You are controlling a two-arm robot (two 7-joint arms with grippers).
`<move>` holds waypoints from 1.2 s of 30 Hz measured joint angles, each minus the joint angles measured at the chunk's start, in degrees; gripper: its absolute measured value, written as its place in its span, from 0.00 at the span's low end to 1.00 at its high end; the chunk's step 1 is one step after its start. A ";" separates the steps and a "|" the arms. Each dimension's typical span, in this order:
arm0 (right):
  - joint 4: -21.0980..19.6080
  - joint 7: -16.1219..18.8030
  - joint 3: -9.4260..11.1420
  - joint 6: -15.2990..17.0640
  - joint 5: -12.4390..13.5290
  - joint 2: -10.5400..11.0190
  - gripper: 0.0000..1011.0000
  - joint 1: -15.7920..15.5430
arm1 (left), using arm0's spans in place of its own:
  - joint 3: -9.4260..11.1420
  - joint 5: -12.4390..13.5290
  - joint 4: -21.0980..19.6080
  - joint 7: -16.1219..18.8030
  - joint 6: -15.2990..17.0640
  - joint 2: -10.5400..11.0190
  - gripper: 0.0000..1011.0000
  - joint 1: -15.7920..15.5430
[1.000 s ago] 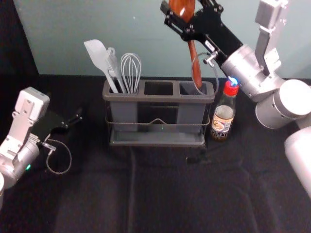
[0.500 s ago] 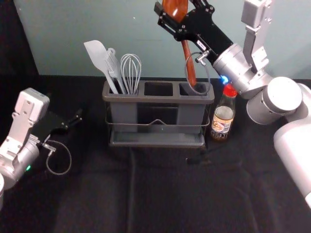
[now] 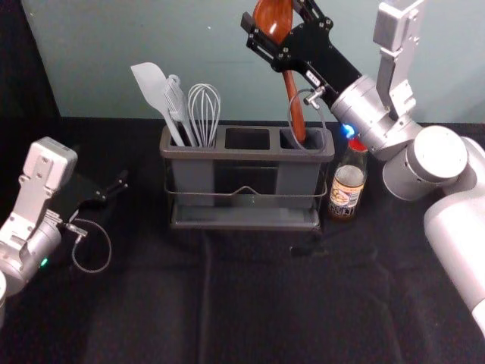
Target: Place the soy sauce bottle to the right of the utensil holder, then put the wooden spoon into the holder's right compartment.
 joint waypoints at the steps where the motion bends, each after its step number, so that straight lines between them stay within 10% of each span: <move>1: 0.05 -0.01 0.04 -0.08 -0.07 -0.03 0.83 -0.20 | 0.00 0.00 0.00 0.00 0.00 0.00 0.99 0.00; 36: -1.46 0.82 0.89 -2.23 -0.07 1.25 0.83 -6.64 | 0.00 0.00 0.00 0.00 0.00 0.00 0.99 0.00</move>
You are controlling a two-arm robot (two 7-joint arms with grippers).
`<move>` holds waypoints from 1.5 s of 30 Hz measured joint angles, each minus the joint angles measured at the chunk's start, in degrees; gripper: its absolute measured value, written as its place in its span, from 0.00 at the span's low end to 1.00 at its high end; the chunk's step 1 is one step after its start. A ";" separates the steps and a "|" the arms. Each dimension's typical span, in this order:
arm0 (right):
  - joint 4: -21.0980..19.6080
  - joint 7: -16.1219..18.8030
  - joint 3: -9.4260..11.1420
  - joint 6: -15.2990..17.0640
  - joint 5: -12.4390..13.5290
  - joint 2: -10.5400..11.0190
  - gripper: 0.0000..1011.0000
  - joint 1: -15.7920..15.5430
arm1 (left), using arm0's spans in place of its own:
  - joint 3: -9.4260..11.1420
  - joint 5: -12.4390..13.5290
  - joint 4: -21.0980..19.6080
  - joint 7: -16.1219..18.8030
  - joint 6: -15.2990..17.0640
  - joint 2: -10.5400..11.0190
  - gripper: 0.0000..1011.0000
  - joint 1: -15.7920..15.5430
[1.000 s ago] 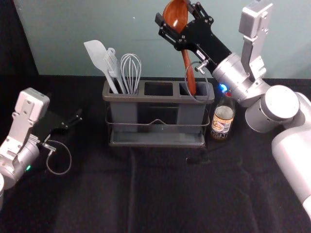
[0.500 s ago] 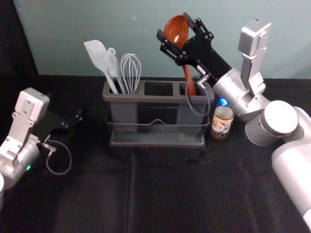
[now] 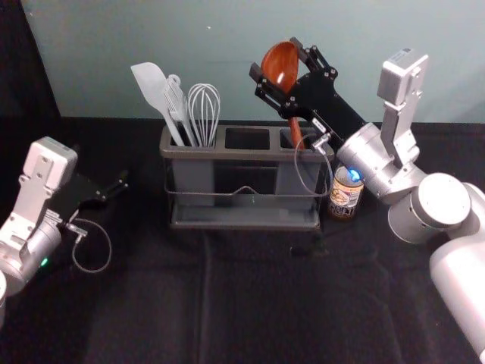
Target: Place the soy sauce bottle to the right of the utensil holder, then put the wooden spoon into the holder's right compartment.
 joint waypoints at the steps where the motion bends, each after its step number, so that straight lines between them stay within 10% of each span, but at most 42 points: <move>1: -0.18 0.08 0.00 0.10 0.04 0.17 0.83 -0.26 | 0.00 0.00 0.00 0.00 0.00 0.00 0.99 0.00; 45: -0.40 0.04 0.00 0.93 0.20 0.95 0.83 -2.76 | 0.00 0.00 0.00 0.00 0.00 0.00 0.99 0.00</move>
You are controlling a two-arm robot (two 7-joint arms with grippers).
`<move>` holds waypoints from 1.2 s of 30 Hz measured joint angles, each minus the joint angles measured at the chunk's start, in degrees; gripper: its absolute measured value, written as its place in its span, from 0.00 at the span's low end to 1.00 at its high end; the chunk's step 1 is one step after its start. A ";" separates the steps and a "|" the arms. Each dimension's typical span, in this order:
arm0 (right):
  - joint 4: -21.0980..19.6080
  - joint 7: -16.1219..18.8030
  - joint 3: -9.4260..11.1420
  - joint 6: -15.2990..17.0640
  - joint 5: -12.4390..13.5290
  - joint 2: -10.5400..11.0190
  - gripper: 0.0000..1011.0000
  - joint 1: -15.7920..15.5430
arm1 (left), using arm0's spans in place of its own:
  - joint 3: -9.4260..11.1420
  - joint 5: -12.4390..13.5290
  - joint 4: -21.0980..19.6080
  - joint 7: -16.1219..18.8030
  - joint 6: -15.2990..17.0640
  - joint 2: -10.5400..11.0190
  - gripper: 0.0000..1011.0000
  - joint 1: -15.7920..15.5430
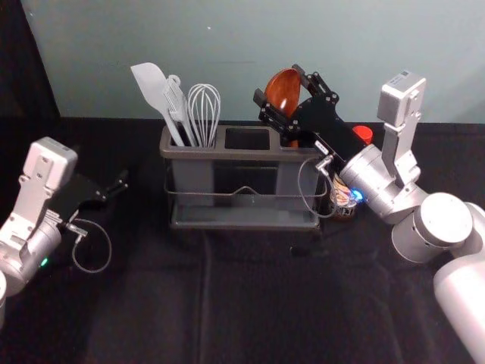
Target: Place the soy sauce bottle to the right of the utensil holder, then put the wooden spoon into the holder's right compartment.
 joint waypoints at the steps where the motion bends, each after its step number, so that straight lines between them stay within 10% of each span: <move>1: 0.00 0.00 -0.01 0.00 -0.01 0.00 0.83 0.00 | 0.00 0.00 0.00 0.00 0.00 0.00 0.99 0.00; 30: -0.06 0.00 -0.01 -0.02 -0.03 -0.01 0.99 0.04 | 0.00 0.00 0.00 0.00 0.00 0.00 0.99 0.00; 36: -3.55 -3.22 -0.39 0.40 -3.68 0.82 0.99 -1.17 | 0.00 0.00 0.00 0.00 0.00 0.00 0.99 0.00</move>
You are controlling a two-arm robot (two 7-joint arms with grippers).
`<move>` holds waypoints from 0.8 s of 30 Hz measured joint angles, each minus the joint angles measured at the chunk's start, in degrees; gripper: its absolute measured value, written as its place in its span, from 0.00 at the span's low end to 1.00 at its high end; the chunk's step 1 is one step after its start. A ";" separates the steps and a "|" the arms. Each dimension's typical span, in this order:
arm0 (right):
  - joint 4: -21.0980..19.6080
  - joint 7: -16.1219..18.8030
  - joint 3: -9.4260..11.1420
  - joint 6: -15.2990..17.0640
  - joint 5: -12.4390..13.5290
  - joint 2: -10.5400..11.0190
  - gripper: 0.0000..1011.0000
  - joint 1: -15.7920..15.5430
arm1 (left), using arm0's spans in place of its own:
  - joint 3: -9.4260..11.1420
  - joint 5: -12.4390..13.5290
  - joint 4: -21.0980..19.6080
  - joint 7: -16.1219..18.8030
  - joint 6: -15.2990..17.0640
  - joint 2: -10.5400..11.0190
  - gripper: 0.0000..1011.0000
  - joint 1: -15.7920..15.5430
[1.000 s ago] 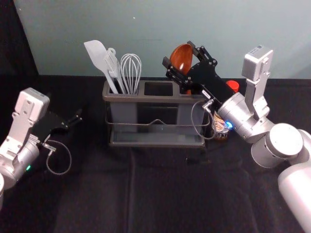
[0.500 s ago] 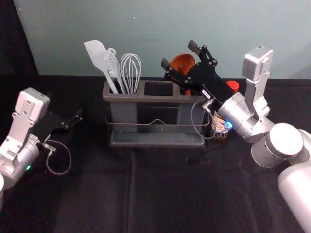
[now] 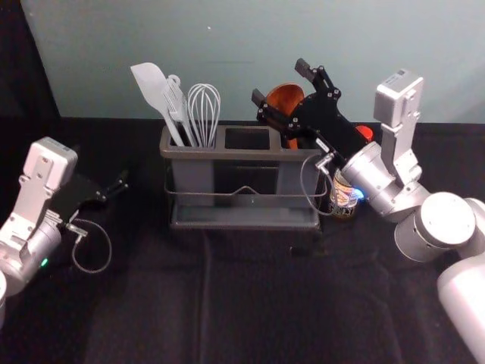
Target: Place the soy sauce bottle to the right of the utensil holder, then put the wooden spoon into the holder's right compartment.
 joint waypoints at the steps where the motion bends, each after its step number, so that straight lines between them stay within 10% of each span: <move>1: -1.25 -1.34 0.00 0.33 -1.35 0.23 0.99 -0.41 | 0.00 0.00 0.00 0.00 0.00 0.00 0.99 0.00; 15: -14.63 -7.95 2.20 8.28 -6.92 2.23 0.99 -5.35 | 0.00 0.00 0.00 0.00 0.00 0.00 0.99 0.00; 24: -24.32 -9.86 5.29 15.45 -5.78 3.91 0.99 -11.30 | 0.00 0.00 0.00 0.00 0.00 0.00 0.99 0.00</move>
